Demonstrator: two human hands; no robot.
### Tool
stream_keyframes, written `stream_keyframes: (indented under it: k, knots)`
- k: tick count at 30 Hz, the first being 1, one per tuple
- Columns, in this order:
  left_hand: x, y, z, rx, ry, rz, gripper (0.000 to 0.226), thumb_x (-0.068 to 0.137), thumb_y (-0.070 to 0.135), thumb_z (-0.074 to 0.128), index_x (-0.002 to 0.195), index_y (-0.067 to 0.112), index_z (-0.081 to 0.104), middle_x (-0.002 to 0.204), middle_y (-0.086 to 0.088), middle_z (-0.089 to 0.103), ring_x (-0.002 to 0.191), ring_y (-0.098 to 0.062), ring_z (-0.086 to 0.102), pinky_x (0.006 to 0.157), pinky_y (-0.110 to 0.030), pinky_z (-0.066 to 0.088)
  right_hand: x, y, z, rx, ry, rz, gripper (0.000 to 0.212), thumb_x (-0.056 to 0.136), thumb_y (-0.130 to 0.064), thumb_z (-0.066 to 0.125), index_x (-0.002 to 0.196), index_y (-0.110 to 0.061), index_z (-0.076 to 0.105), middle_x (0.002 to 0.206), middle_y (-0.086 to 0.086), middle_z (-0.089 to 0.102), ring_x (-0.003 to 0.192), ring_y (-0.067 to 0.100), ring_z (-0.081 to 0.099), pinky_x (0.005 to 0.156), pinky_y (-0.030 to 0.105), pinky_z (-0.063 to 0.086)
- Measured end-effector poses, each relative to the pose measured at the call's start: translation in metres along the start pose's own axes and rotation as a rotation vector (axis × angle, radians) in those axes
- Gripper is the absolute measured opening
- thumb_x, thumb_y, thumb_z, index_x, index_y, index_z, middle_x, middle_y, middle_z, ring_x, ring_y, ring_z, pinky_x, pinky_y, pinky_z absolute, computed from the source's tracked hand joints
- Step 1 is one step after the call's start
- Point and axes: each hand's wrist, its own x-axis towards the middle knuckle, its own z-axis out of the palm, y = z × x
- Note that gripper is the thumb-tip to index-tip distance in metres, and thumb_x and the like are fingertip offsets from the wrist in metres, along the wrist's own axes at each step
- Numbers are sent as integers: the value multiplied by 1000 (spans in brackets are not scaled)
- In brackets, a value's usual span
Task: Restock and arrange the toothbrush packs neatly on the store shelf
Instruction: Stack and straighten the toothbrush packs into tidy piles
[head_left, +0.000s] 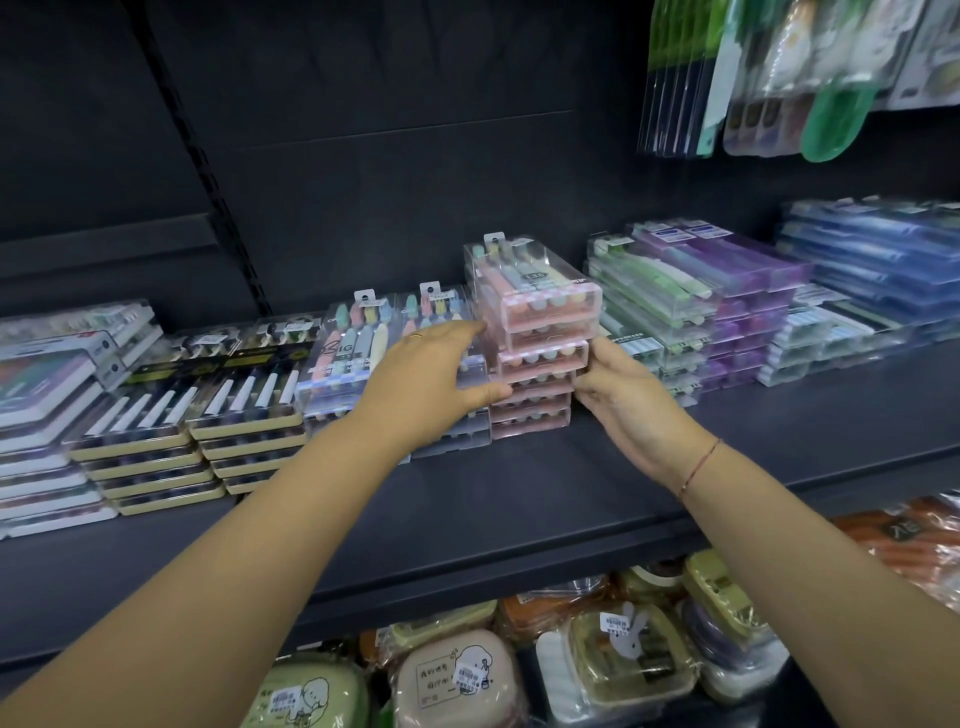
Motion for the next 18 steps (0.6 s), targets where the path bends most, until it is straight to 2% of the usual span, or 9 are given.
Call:
stream_keyframes:
  k: [1,3,7,10,13,15,16,18]
  knots:
    - [-1,-1,2,8,14,-3,70,88,52,63,147,23,39,150,3,44,137,-19,40,109,-32,31,-1,0,0,-60,-11,-29,41,97,7,39,129,-13,54,125,-4,65,118,5,58,102,24,45]
    - [-1,-3,5,10,40,-13,65,88,49,65,144,22,43,146,3,49,132,-21,46,103,-32,37,-2,4,0,-169,-13,-74,36,100,-2,47,134,-13,52,132,-4,61,124,5,54,107,25,42]
    - [-1,-3,5,11,55,-13,63,90,44,65,144,20,45,144,3,51,129,-22,50,98,-31,40,-1,5,1,-219,53,-99,37,99,-2,49,134,-11,54,130,-7,62,123,4,55,110,27,41]
    - [0,-3,4,16,41,-8,65,89,43,66,145,21,43,145,3,51,129,-21,49,98,-30,40,0,4,-1,-230,40,-95,36,98,-1,50,133,-11,55,128,-8,63,121,3,56,110,28,40]
    - [-1,-2,1,-59,21,-51,79,87,45,68,152,26,29,149,3,47,133,-20,46,100,-32,40,2,-1,-6,-222,7,-80,39,98,-2,53,135,-13,51,133,-4,60,124,5,55,111,30,40]
    - [-1,1,-3,-180,37,-85,91,85,48,69,156,28,16,154,3,39,139,-20,39,108,-36,39,4,-7,-7,-191,16,-80,58,96,-10,59,148,-13,34,147,-1,47,133,7,46,114,35,36]
    - [-1,3,-4,-231,51,-92,92,86,49,67,156,28,13,156,4,36,141,-20,37,110,-38,37,5,-10,-7,-185,16,-88,67,95,-15,61,152,-14,26,152,-2,42,136,7,42,116,36,34]
    - [-2,9,-7,-280,71,-81,87,89,47,65,156,27,14,155,6,36,141,-19,37,110,-36,36,4,-14,-3,-210,-5,-135,64,98,-15,57,153,-16,26,151,-6,42,136,4,41,114,30,36]
